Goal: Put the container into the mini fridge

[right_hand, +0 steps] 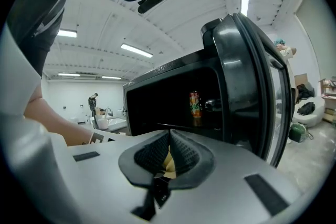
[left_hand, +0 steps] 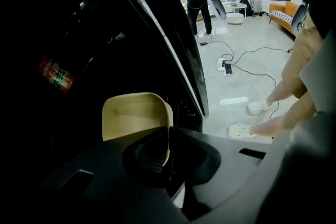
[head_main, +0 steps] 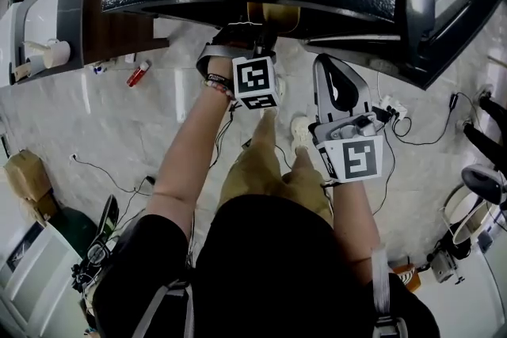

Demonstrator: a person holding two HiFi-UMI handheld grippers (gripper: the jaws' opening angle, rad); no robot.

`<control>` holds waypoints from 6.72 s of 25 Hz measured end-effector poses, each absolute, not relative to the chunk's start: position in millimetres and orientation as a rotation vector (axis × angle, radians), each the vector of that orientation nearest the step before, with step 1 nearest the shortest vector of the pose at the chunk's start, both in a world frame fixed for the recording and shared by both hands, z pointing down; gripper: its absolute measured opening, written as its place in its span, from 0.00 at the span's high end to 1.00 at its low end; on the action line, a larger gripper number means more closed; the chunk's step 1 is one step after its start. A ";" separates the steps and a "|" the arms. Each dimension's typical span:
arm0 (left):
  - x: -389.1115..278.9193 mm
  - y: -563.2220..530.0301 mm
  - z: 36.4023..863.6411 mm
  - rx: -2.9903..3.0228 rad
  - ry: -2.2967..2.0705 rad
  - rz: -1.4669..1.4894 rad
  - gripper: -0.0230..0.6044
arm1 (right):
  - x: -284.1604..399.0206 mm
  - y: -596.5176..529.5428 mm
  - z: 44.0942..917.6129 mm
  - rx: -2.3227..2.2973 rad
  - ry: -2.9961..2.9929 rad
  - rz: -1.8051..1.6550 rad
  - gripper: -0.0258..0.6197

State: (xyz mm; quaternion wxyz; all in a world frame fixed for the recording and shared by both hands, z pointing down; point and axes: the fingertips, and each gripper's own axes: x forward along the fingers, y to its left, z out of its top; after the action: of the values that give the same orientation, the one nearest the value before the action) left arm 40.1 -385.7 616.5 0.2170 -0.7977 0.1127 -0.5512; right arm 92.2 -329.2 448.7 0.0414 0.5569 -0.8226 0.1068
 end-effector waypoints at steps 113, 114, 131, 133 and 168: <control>46.2 -397.9 588.3 -2.339 0.785 -1.381 0.93 | 108.2 -259.7 436.4 1.662 -2.497 0.297 0.90; 47.8 -389.6 580.3 -2.352 0.803 -1.364 0.93 | 110.4 -255.7 431.3 1.659 -2.508 0.281 0.90; 53.2 -254.1 413.7 -2.415 1.119 -1.024 0.93 | 133.4 -182.3 354.6 1.567 -2.716 0.112 0.90; 52.1 -238.0 390.6 -2.467 1.173 -0.931 0.93 | 132.6 -180.1 345.7 1.553 -2.747 0.103 0.90; -44.0 -22.2 218.0 -2.520 1.193 -0.188 0.93 | 27.4 -17.1 261.4 1.639 -2.786 -0.131 0.90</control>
State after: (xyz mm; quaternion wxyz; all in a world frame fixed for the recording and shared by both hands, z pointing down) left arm -44.0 -22.2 218.0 0.1728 -0.8882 0.4205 -0.0663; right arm 27.4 -17.1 261.4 -0.0468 0.5062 -0.8602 -0.0405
